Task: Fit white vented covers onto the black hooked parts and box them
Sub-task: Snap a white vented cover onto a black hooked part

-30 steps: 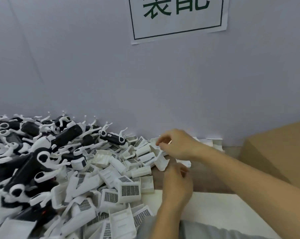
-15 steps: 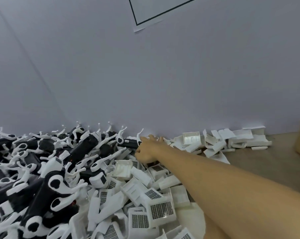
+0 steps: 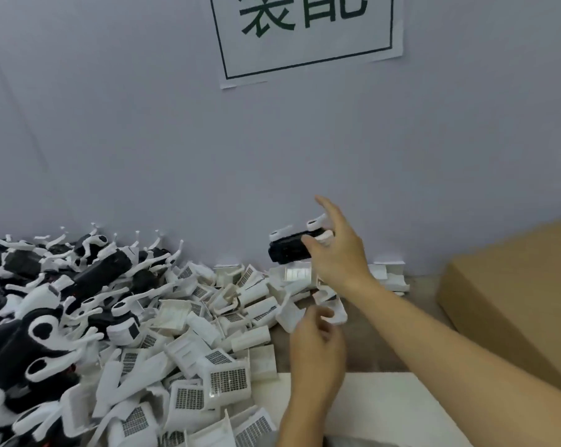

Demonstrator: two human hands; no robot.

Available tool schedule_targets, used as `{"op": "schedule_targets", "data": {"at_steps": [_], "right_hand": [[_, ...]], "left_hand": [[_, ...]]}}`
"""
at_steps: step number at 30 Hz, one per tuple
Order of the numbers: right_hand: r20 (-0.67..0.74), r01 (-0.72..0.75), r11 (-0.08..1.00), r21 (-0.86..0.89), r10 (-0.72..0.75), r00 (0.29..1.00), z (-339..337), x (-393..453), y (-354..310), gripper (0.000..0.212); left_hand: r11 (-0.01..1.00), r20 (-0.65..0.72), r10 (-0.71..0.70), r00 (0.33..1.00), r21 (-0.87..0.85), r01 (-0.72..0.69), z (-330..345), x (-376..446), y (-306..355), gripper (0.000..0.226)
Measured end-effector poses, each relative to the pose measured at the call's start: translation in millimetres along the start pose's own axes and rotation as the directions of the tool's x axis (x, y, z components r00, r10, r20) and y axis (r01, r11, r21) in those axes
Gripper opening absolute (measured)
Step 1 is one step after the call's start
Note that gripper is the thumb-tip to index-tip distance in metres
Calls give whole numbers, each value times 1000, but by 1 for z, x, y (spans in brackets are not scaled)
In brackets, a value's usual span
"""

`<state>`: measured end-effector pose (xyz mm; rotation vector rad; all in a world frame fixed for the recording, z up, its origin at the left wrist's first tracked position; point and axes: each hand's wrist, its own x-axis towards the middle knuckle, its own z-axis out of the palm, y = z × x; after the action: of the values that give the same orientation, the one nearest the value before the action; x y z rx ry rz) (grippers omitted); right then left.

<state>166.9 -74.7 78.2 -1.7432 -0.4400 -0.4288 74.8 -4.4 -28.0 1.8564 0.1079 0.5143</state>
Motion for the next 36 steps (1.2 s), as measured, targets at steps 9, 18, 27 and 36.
{"op": "schedule_targets", "data": {"at_steps": [9, 18, 27, 36], "right_hand": [[235, -17, 988, -152, 53, 971, -100, -88, -29, 66], [-2, -43, 987, 153, 44, 999, -78, -101, -6, 48], [294, 68, 960, -271, 15, 956, -47, -122, 34, 38], [119, -70, 982, -177, 92, 989, -50, -116, 38, 29]], "left_hand": [[984, 309, 92, 947, 117, -134, 11, -5, 43, 62], [943, 359, -34, 933, -299, 149, 10, -4, 49, 23], [689, -51, -507, 860, -624, 369, 2, 7, 33, 46], [804, 136, -253, 958, -521, 286, 15, -3, 41, 43]]}}
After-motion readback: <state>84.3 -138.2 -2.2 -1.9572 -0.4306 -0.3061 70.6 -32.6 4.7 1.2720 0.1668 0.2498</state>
